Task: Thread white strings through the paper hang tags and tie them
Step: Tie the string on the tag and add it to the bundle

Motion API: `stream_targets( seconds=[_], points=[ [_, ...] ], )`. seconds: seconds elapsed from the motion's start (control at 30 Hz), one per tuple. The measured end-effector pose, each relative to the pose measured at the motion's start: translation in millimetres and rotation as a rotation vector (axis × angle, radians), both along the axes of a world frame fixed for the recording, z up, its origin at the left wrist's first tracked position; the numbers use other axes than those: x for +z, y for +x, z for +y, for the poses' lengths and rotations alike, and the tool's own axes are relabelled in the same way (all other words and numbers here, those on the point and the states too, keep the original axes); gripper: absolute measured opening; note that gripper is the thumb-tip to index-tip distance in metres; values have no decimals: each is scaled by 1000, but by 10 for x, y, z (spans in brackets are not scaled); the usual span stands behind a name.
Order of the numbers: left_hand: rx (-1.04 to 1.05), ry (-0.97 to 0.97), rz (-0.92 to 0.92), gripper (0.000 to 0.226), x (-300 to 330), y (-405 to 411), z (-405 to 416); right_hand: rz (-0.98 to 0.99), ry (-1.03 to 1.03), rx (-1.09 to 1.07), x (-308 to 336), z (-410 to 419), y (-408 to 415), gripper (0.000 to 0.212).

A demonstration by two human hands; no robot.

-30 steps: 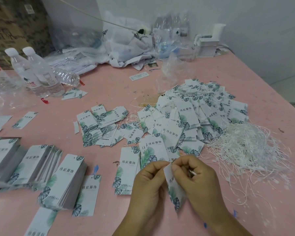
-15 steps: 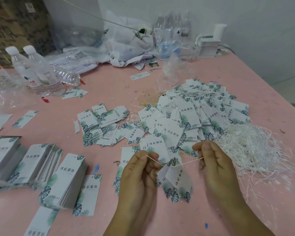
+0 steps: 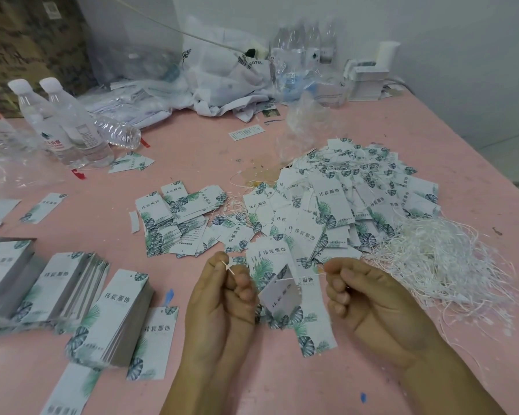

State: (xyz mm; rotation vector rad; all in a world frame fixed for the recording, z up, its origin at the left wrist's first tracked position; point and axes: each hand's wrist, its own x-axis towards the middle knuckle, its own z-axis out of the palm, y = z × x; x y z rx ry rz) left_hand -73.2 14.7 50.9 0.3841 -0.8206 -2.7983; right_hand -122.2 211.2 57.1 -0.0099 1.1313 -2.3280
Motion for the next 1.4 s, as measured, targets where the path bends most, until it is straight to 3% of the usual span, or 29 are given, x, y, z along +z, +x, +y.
stream_targets(
  seconds=[0.13,0.2,0.33,0.47,0.7,0.83,1.03,1.17,1.4],
  points=[
    [-55,-21,61,19,25,51,-2,19,-79,139,28,14,30,28],
    [-92,-53,89,20,23,71,14,45,-21,162,22,4,48,33],
    [-147,-173,60,11,-11,68,94,104,146,115,7,-38,64,14],
    [-198,-399,32,15,-65,85,194,199,227,35,15,-41,84,14],
    [-247,-544,79,22,-99,135,275,287,252,-57,42,-18,94,13],
    [-240,-560,67,22,-122,133,267,350,328,-78,58,-10,118,22],
    [-235,-536,68,27,-140,120,259,523,591,-250,132,88,78,16],
    [-235,-541,49,32,-170,118,261,532,668,-302,159,173,18,27],
    [-213,-582,37,22,-214,117,272,489,667,-138,204,89,66,28]
  ],
)
